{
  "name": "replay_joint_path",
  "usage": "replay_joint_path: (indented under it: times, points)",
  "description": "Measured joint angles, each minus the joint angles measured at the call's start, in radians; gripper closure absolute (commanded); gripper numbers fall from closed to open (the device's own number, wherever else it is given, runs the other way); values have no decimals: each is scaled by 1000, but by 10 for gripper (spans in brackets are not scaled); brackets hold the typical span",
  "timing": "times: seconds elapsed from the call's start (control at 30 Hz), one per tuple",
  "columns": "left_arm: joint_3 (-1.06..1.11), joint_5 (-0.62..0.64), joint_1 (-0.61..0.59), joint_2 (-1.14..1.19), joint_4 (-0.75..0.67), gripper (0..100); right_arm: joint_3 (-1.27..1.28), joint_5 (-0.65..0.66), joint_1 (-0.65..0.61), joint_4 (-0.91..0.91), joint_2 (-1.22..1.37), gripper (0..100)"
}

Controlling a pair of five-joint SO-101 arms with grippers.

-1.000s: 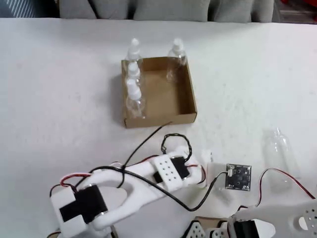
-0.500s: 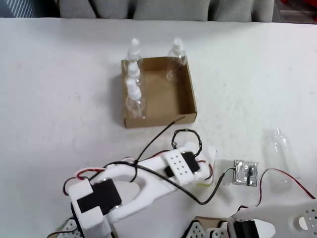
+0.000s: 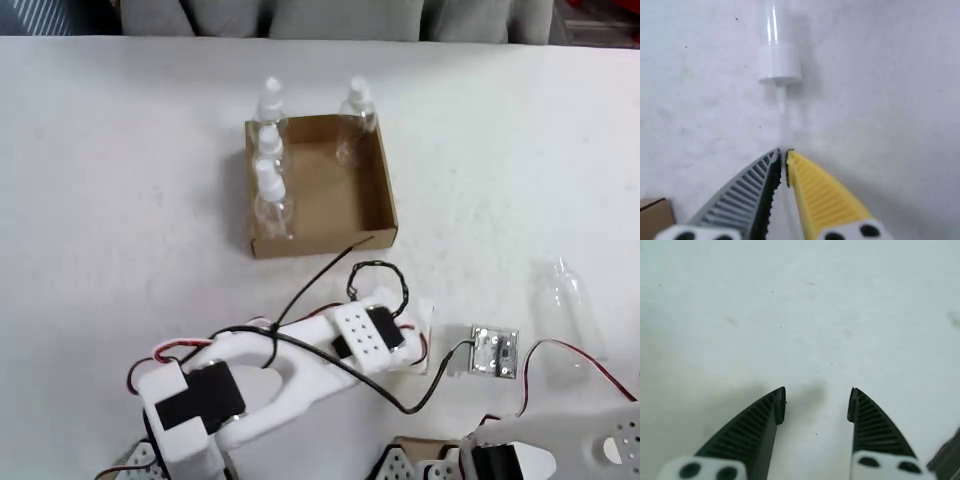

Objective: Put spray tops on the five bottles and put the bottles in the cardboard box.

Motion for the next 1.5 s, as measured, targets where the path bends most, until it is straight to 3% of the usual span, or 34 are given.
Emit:
replay_joint_path:
  times: [0.27, 0.7, 1.13, 1.33, 1.5]
  points:
    - [0, 20, -8, 0, 0, 980, 0, 0, 0, 0, 0, 829]
    - [0, 460, -124, 0, 0, 980, 0, 0, 0, 0, 0, 829]
    - [212, 485, -94, -213, 0, 980, 0, 0, 0, 15, 0, 828]
    - [230, 499, -94, -224, 0, 980, 0, 3, -44, 164, 0, 828]
    - [230, 614, -138, -224, 0, 980, -41, 3, -135, 338, -11, 827]
